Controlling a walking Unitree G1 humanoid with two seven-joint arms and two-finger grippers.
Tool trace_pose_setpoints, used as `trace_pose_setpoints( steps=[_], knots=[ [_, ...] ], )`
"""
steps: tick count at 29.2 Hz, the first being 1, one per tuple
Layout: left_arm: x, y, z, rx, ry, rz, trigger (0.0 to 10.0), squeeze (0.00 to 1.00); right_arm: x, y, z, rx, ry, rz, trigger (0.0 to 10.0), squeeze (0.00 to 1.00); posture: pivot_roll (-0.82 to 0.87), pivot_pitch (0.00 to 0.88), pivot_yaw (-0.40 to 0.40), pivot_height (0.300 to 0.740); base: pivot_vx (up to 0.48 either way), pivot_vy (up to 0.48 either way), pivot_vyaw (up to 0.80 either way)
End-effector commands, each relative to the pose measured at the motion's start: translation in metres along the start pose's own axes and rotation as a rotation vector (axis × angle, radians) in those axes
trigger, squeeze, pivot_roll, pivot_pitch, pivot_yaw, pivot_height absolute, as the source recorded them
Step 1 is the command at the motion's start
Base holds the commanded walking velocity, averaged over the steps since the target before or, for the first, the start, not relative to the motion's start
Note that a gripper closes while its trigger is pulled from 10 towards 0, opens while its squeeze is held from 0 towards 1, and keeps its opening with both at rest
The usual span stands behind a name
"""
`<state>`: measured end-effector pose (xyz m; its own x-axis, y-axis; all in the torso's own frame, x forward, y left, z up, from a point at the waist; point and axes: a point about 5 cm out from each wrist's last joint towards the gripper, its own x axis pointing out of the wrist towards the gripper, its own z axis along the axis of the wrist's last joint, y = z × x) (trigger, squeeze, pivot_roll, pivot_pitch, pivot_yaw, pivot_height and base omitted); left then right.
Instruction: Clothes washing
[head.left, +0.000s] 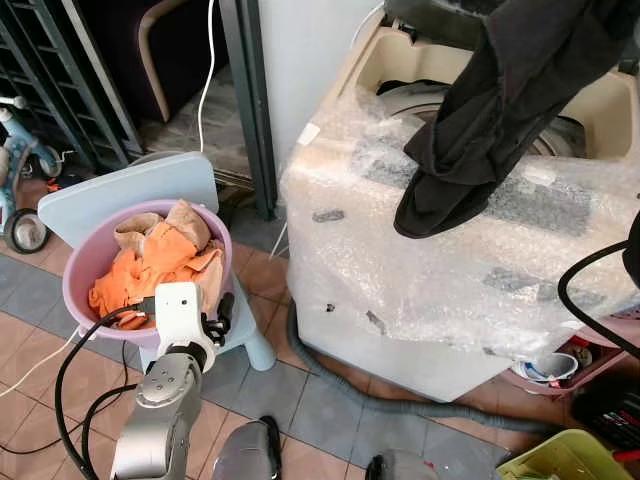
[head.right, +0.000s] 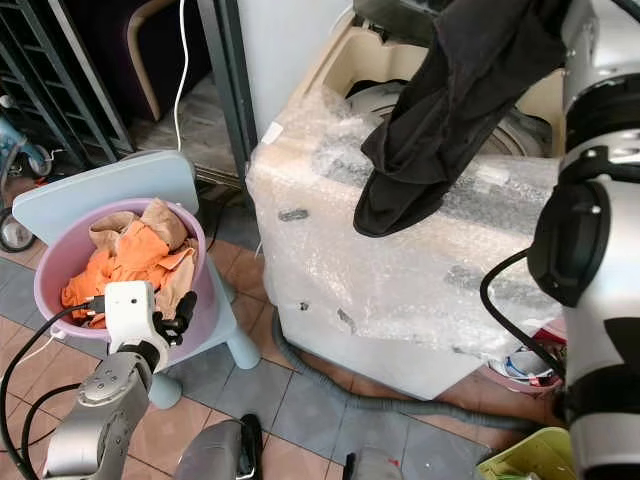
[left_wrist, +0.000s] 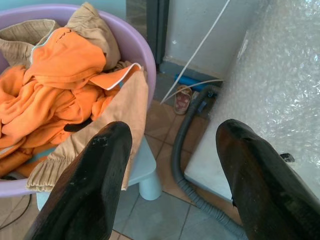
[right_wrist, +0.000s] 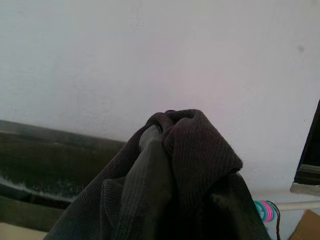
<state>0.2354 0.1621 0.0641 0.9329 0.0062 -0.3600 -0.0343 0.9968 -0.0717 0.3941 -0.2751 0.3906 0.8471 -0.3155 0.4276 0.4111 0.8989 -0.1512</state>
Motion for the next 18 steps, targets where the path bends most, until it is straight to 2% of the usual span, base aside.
trace_pose_setpoints(
  steps=[1,2,4,5,7,8,9,12,15,18],
  knots=[
    [0.0,-0.001,0.001,0.003,0.004,-0.004,10.0,0.0,-0.006,0.012,-0.024,-0.034,0.082,0.096,10.0,1.0,-0.02,0.11,-0.005,0.74,0.0,0.0,0.0],
    [0.0,-0.001,0.001,0.005,0.006,-0.009,10.0,0.0,-0.013,0.021,-0.044,-0.045,0.142,0.193,10.0,1.0,-0.03,0.111,-0.003,0.74,0.0,0.0,0.0],
    [0.001,-0.002,0.001,0.009,0.009,-0.017,10.0,0.0,-0.025,0.035,-0.07,-0.056,0.223,0.329,10.0,1.0,-0.03,0.11,0.0,0.74,0.0,0.0,0.0],
    [0.002,-0.002,0.002,0.012,0.01,-0.02,10.0,0.0,-0.034,0.047,-0.084,-0.074,0.257,0.41,10.0,1.0,-0.03,0.111,0.004,0.74,0.0,0.0,0.0],
    [0.002,-0.002,0.002,0.017,0.013,-0.022,10.0,0.0,-0.045,0.066,-0.093,-0.101,0.251,0.589,10.0,1.0,-0.03,0.108,0.008,0.74,0.0,0.0,0.0],
    [0.003,-0.002,0.002,0.021,0.014,-0.023,10.0,0.0,-0.049,0.072,-0.09,-0.112,0.179,0.676,10.0,1.0,-0.03,0.106,0.011,0.74,0.0,0.0,0.0],
    [0.004,-0.001,0.002,0.022,0.015,-0.024,10.0,0.0,-0.051,0.074,-0.087,-0.113,0.146,0.713,10.0,1.0,-0.04,0.105,0.012,0.74,0.0,0.0,0.0],
    [0.005,-0.001,0.003,0.031,0.016,-0.029,10.0,0.0,-0.05,0.073,-0.073,-0.076,0.042,0.748,10.0,1.0,-0.04,0.1,0.016,0.74,0.0,0.0,0.0],
    [0.006,-0.002,0.003,0.04,0.012,-0.034,10.0,0.0,-0.047,0.065,-0.052,0.036,-0.077,0.737,10.0,1.0,-0.04,0.091,0.017,0.74,0.0,0.0,0.0],
    [0.007,-0.003,0.004,0.046,0.008,-0.038,10.0,0.0,-0.053,0.059,-0.048,0.131,-0.11,0.789,10.0,1.0,-0.04,0.082,0.018,0.74,0.0,0.0,0.0]
  ],
)
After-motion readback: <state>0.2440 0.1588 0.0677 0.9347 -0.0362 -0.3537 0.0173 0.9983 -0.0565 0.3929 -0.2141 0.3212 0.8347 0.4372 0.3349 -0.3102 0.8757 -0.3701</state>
